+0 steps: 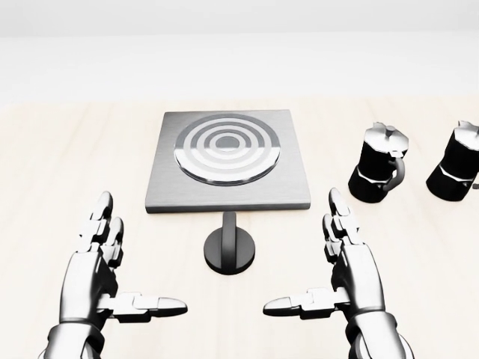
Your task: Turn off the stove.
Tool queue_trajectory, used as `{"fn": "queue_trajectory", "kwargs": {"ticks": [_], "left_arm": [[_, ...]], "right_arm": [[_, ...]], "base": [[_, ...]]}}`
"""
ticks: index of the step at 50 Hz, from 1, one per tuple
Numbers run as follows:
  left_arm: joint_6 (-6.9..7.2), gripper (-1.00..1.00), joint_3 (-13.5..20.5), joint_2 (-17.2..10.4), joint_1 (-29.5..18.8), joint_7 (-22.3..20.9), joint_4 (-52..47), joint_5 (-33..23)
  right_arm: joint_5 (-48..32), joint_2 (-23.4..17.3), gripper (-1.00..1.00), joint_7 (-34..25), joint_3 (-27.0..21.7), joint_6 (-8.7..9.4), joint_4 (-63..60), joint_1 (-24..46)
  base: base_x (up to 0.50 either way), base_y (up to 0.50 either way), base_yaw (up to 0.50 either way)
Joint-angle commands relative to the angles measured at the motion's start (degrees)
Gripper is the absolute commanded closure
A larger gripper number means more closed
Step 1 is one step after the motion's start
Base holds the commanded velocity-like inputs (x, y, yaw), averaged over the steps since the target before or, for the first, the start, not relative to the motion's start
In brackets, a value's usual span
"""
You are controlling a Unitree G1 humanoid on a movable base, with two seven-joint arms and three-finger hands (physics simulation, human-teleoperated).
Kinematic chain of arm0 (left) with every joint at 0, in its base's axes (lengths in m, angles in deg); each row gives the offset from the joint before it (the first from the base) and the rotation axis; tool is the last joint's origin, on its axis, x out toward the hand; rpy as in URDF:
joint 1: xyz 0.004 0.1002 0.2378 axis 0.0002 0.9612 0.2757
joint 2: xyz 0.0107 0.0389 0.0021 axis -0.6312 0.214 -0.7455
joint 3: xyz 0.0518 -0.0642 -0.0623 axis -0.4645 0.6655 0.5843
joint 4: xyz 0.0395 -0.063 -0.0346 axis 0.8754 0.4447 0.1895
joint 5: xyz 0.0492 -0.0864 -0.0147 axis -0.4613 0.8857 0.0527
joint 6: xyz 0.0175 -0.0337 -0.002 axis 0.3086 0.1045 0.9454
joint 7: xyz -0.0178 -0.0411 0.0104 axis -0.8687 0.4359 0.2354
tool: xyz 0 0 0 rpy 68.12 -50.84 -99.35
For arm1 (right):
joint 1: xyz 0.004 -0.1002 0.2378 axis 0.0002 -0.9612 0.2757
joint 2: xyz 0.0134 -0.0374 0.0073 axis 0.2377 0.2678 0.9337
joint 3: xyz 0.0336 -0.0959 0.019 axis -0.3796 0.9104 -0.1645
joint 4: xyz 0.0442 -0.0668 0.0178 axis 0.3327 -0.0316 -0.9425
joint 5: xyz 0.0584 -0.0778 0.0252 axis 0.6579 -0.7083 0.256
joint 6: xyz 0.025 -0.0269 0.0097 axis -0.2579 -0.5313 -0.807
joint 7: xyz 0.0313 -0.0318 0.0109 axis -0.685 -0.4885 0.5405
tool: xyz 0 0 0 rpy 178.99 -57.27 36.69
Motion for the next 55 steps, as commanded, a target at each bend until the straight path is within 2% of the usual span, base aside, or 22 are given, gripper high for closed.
{"fn": "queue_trajectory", "kwargs": {"ticks": [1, 4, 6, 9, 11, 13, 14, 16, 18, 20, 26, 27, 30, 34, 36, 41, 45, 47, 51, 52, 53, 55], "left_arm": [[-0.21, -1.0, 0.45, 0.01, -0.28, 0.45, 0.07, 0.79], [-2.16, -1.0, 0.42, -0.03, -0.19, 3.48, 0.34, -2.0], [-1.08, -1.0, 1.44, 0.0, -1.19, 4.68, 0.89, -1.23], [-3.8, -1.0, 2.88, 0.07, -2.31, 7.53, 2.22, 0.07], [-2.33, -1.0, 3.48, -0.21, -2.11, 9.61, 0.31, 0.43], [-3.18, -1.0, 4.71, -0.6, -1.65, 12.56, -0.78, -0.09], [-2.59, -1.0, 5.07, -0.75, -1.8, 14.21, -0.51, -0.81], [-4.24, -1.0, 6.6, -1.35, -1.56, 15.83, -1.31, 0.03], [-3.32, -1.0, 7.52, -1.5, -0.92, 17.46, -3.18, 0.29], [-5.11, -1.0, 8.85, -1.27, -0.19, 18.56, -5.19, 1.72], [-4.68, -1.0, 12.36, -2.19, 0.99, 21.21, -7.35, 3.07], [-3.51, -1.0, 12.86, -2.45, 1.26, 21.78, -7.92, 2.87], [-2.43, -1.0, 14.31, -2.51, 2.11, 22.62, -9.17, 3.39], [-3.26, -1.0, 17.19, -2.31, 2.4, 26.83, -9.21, 3.53], [-2.52, -1.0, 18.13, -2.54, 3.67, 27.2, -10.85, 3.86], [-4.4, -1.0, 20.26, -1.44, 6.25, 28.2, -13.78, 3.57], [-3.37, -1.0, 21.41, -0.62, 7.98, 27.36, -14.86, 2.78], [-3.07, -1.0, 23.39, 0.0, 8.14, 30.0, -15.7, 2.56], [-3.95, -1.0, 24.79, -0.02, 8.57, 30.55, -15.35, 3.57], [-2.35, -1.0, 24.69, -0.06, 9.27, 29.62, -15.57, 3.57], [-3.17, -1.0, 25.2, -0.01, 8.94, 29.71, -14.95, 3.8], [-2.67, -1.0, 25.74, -0.13, 9.01, 29.64, -14.92, 3.93]], "right_arm": [[-0.17, 0.05, -1.0, 0.18, 0.05, 0.42, -0.27, 0.0], [-0.16, 0.0, -1.0, 0.18, -0.03, -0.04, 0.39, 0.15], [-0.08, -0.03, -1.0, 0.08, -0.08, -0.41, 0.64, 0.13], [-0.15, 0.02, -1.0, 0.13, 0.06, 0.14, -0.38, -0.12], [-0.23, 0.05, -1.0, 0.24, 0.07, 0.27, -0.55, -0.17], [-0.22, 0.02, -1.0, 0.22, 0.0, -0.08, -0.15, -0.09], [-0.25, 0.04, -1.0, 0.27, 0.04, 0.23, -0.37, -0.06], [-0.19, 0.02, -1.0, 0.15, 0.04, -0.07, -0.16, -0.06], [-0.16, 0.04, -1.0, 0.17, 0.02, -0.19, -0.23, -0.11], [-0.1, 0.02, -1.0, 0.2, -0.08, -0.5, 0.23, -0.02], [0.05, 0.04, -1.0, 0.12, -0.05, -0.49, -0.32, -0.18], [-0.02, 0.04, -1.0, 0.16, -0.02, -0.52, -0.18, -0.12], [-0.2, 0.05, -1.0, 0.23, 0.08, -0.4, -0.34, -0.18], [-0.14, 0.09, -1.0, 0.23, 0.08, -0.25, -1.31, -0.54], [0.04, 0.1, -1.0, 0.18, 0.0, -0.52, -1.45, -0.64], [-0.19, 0.03, -1.0, 0.19, 0.01, -0.89, -0.81, -0.51], [-0.15, 0.09, -1.0, 0.3, 0.03, -0.21, -1.47, -0.57], [-0.2, 0.04, -1.0, 0.28, 0.0, -0.32, -0.97, -0.42], [-0.27, 0.09, -1.0, 0.34, 0.08, -0.12, -1.47, -0.62], [-0.31, 0.06, -1.0, 0.29, 0.09, -0.21, -1.21, -0.55], [-0.36, 0.04, -1.0, 0.26, 0.1, -0.24, -1.03, -0.47], [-0.41, 0.0, -1.0, 0.23, 0.02, -0.73, -0.29, -0.33]], "base": [[0.34, 0.0, 0.0], [0.34, 0.0, 0.0], [0.33, 0.0, 0.0], [0.3, 0.0, 0.0], [0.15, 0.0, 0.0], [0.0, 0.0, 0.0], [0.0, 0.0, 0.0], [0.0, 0.0, 0.0], [0.0, 0.0, 0.0], [0.0, 0.0, 0.0], [0.0, 0.0, 0.0], [0.0, 0.0, 0.0], [0.0, 0.0, 0.0], [0.0, 0.0, 0.0], [0.0, 0.0, 0.0], [0.0, 0.0, 0.0], [0.0, 0.0, 0.0], [0.0, 0.0, 0.0], [0.0, 0.0, 0.0], [0.0, 0.0, 0.0], [0.0, 0.0, 0.0], [0.0, 0.0, 0.0]]}}
